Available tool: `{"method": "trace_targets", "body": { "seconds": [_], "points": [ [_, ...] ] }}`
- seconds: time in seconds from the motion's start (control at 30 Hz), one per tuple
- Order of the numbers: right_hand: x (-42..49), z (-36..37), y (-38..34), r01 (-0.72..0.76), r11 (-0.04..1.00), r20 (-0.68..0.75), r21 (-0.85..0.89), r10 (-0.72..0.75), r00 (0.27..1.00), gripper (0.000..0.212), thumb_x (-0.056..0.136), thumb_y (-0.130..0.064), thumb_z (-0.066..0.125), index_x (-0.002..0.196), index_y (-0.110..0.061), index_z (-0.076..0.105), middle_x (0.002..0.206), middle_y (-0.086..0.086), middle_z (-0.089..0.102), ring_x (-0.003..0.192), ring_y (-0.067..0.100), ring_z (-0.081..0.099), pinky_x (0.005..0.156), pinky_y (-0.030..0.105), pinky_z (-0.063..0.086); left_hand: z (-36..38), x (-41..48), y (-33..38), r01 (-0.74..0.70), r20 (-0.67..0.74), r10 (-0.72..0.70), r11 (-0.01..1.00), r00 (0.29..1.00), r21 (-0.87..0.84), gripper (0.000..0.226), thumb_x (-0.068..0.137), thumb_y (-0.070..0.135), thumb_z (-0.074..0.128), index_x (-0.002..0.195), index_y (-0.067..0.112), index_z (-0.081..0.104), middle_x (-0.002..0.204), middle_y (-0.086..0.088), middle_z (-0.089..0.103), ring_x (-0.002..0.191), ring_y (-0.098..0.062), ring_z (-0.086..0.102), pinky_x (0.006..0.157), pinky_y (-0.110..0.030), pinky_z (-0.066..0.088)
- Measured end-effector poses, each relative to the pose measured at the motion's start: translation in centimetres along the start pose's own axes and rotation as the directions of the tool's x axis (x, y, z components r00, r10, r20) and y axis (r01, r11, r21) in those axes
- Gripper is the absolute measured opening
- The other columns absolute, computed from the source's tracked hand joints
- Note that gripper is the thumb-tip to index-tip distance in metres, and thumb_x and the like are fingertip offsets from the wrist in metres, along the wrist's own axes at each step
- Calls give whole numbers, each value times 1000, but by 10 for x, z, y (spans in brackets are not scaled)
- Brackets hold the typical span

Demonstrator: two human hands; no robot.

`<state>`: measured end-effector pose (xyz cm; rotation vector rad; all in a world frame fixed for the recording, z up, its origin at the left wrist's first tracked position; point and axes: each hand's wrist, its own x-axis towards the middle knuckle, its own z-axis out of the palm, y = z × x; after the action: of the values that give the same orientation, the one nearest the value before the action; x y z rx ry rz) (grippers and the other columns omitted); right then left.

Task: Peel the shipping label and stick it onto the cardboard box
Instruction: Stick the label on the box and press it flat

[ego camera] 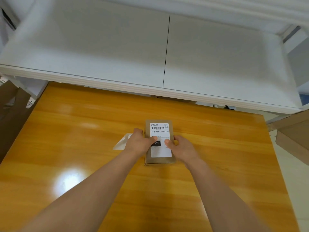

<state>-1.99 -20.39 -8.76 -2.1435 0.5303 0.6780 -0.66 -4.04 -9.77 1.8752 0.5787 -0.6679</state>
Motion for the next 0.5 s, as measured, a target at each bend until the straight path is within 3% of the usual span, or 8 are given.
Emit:
{"method": "trace_targets", "body": {
  "seconds": [0.1, 0.27, 0.37, 0.5],
  "points": [
    [0, 3, 3, -14, 1000, -39, -12, 13, 999, 52, 94, -45, 58, 136, -14, 52, 127, 6, 65, 108, 26, 63, 93, 44, 52, 4, -4, -1, 3, -13, -2, 999, 1000, 53, 75, 87, 36, 72, 143, 4, 34, 138, -11, 56, 119, -29, 57, 82, -33, 45],
    [5, 12, -4, -46, 993, -104, -106, 34, 994, 45, 85, -55, 62, 114, -20, 59, 104, -2, 69, 92, 23, 66, 79, 40, 56, 12, -2, -3, 19, -122, -4, 992, 993, 125, 60, 82, 48, 72, 123, 10, 51, 117, -6, 68, 93, -24, 60, 71, -33, 45],
    [8, 14, -3, -69, 988, -148, -139, 48, 988, 34, 86, -49, 64, 106, -23, 55, 94, -2, 64, 87, 23, 64, 72, 34, 53, 15, 0, -6, 10, -169, 16, 988, 985, 154, 44, 84, 45, 70, 109, 12, 57, 108, -6, 70, 85, -23, 58, 65, -32, 42],
    [16, 11, 0, -57, 993, -135, -108, 43, 990, 19, 91, -39, 61, 95, -22, 53, 90, -1, 66, 84, 23, 64, 77, 38, 56, 13, 6, -8, 0, -145, 17, 994, 989, 113, 28, 86, 36, 70, 96, 14, 55, 105, -10, 71, 92, -28, 65, 75, -40, 55]
  ]
}}
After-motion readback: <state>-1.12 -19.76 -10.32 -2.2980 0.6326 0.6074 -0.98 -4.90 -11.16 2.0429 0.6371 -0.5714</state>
